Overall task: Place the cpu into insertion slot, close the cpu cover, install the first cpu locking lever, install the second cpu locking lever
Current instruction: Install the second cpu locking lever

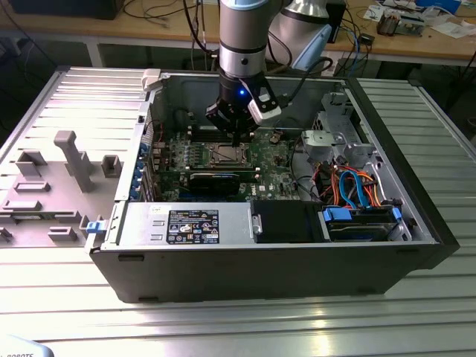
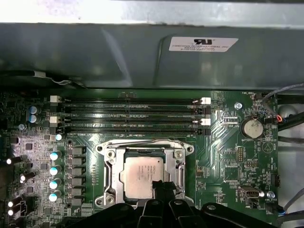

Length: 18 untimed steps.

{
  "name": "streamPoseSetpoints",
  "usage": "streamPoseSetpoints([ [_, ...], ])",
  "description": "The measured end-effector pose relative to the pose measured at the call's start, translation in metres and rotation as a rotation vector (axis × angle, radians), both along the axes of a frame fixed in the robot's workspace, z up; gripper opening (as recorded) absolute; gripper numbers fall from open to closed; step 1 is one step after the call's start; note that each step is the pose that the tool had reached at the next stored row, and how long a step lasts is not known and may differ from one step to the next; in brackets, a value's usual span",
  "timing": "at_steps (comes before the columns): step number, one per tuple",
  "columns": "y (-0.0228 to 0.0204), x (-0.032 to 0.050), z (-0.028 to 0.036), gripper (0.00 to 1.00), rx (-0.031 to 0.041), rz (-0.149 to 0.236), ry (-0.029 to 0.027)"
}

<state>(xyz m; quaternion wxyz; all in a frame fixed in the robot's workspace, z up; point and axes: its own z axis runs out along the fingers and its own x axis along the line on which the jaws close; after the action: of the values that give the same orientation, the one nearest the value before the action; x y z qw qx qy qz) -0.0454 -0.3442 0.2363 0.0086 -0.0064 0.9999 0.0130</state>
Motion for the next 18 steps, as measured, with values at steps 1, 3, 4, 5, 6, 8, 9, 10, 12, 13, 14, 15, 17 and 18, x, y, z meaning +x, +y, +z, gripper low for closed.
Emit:
streamPoseSetpoints([
  [1, 0.0000, 0.0000, 0.0000, 0.11, -0.0001, 0.000, 0.0001],
  [3, -0.0001, 0.0000, 0.0000, 0.11, -0.0001, 0.000, 0.0001],
  [4, -0.0001, 0.0000, -0.0005, 0.11, -0.0001, 0.000, 0.0001],
  [5, -0.0001, 0.0000, -0.0010, 0.11, -0.0001, 0.000, 0.0001],
  [6, -0.0001, 0.0000, -0.0010, 0.11, -0.0001, 0.000, 0.0001],
  [8, -0.0001, 0.0000, -0.0010, 0.11, -0.0002, 0.000, 0.0001],
  [9, -0.0001, 0.0000, -0.0010, 0.11, -0.0001, 0.000, 0.0001],
  [10, -0.0001, 0.0000, -0.0010, 0.11, -0.0002, 0.000, 0.0002],
  [12, -0.0001, 0.0000, -0.0010, 0.11, -0.0002, 0.000, 0.0001],
  [13, -0.0001, 0.0000, -0.0011, 0.11, -0.0001, 0.000, 0.0001],
  [14, -0.0001, 0.0000, -0.0011, 0.11, -0.0002, 0.000, 0.0001],
  [15, -0.0003, 0.0000, -0.0013, 0.11, 0.0003, 0.000, -0.0001],
  [17, -0.0026, 0.0000, -0.0011, 0.11, 0.0000, 0.000, 0.0000],
  [18, -0.0044, 0.0001, -0.0011, 0.11, -0.0002, 0.000, 0.0001],
])
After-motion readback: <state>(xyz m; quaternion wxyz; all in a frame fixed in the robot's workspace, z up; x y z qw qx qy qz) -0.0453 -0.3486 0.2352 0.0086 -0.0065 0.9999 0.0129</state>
